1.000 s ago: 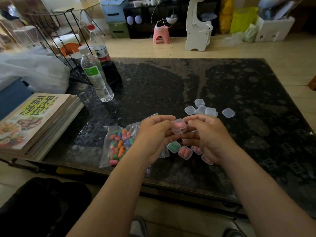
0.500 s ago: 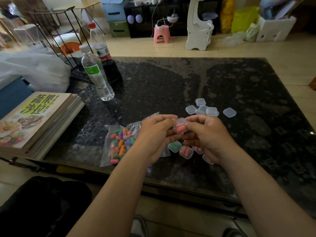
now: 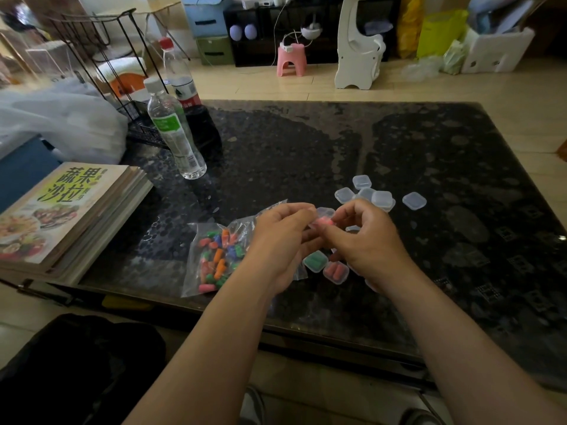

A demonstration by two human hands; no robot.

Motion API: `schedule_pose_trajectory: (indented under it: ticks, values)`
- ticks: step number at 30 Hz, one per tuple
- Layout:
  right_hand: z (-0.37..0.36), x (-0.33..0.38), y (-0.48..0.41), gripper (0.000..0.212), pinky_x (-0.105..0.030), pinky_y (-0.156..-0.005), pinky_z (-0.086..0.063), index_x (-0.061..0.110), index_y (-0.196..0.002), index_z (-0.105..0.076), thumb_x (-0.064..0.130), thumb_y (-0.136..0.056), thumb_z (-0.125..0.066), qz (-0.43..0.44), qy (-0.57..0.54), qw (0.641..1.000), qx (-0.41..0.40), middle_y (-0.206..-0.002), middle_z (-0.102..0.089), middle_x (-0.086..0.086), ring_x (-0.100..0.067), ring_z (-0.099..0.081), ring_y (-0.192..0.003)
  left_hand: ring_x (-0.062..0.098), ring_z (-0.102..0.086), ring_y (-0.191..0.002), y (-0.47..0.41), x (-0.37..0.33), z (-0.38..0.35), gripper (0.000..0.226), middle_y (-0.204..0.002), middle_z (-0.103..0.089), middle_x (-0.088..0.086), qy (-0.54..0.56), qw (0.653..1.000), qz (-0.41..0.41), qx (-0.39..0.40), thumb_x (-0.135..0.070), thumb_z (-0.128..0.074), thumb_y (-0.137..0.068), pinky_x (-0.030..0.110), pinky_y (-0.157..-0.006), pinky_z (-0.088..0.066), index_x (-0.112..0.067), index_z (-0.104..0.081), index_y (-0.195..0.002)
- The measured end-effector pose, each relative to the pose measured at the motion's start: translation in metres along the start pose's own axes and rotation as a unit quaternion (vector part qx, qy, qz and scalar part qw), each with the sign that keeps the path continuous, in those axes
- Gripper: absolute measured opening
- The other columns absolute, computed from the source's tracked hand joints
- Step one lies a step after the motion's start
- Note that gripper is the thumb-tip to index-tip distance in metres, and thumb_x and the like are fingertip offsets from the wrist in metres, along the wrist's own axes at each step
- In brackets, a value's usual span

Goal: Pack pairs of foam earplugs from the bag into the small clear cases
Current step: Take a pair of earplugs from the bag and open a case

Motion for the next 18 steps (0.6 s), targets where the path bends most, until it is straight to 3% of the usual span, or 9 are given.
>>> schedule_pose_trajectory:
  ticks: [6, 13, 18]
  values:
    - [-0.0004, 0.0006, -0.0018, 0.026, -0.024, -0.059, -0.060, 0.022, -0.103, -0.060, 0.035, -0.088, -0.077, -0.032, -0.067, 0.997, 0.021, -0.096, -0.071, 0.000, -0.007, -0.074, -0.077, 0.025, -0.077, -0.091, 0.0042, -0.0025, -0.0016, 0.016, -0.105, -0.073, 0.018, 0.010, 1.000, -0.004, 0.007, -0.006, -0.062, -0.098, 0.035, -0.074, -0.062, -0.007, -0.067, -0.113]
    - [0.0022, 0.0033, -0.0035, 0.022, -0.033, -0.068, -0.061, 0.022, -0.112, -0.063, 0.014, -0.092, -0.068, -0.091, -0.162, 0.981, 0.048, -0.101, -0.075, -0.008, -0.019, -0.077, -0.085, 0.025, -0.078, -0.088, 0.0060, -0.0046, -0.0017, 0.032, -0.109, -0.072, 0.019, 0.011, 1.000, -0.027, 0.004, 0.005, -0.074, -0.086, 0.035, -0.075, -0.064, -0.004, -0.064, -0.115]
    - [0.0028, 0.0020, -0.0039, 0.022, -0.031, -0.065, -0.061, 0.019, -0.107, -0.068, 0.022, -0.088, -0.077, -0.104, -0.159, 0.981, 0.036, -0.097, -0.078, -0.003, -0.016, -0.077, -0.083, 0.023, -0.078, -0.090, 0.0033, -0.0007, -0.0001, 0.027, -0.107, -0.074, 0.014, -0.036, 0.999, -0.035, -0.001, 0.000, -0.074, -0.088, 0.039, -0.080, -0.064, -0.007, -0.066, -0.113]
Point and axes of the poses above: each hand's wrist, its own y-axis away from the middle knuckle, its own z-axis out of the back of the hand, x = y × z, the point moved 1 cm from there along -y, towards the middle knuckle
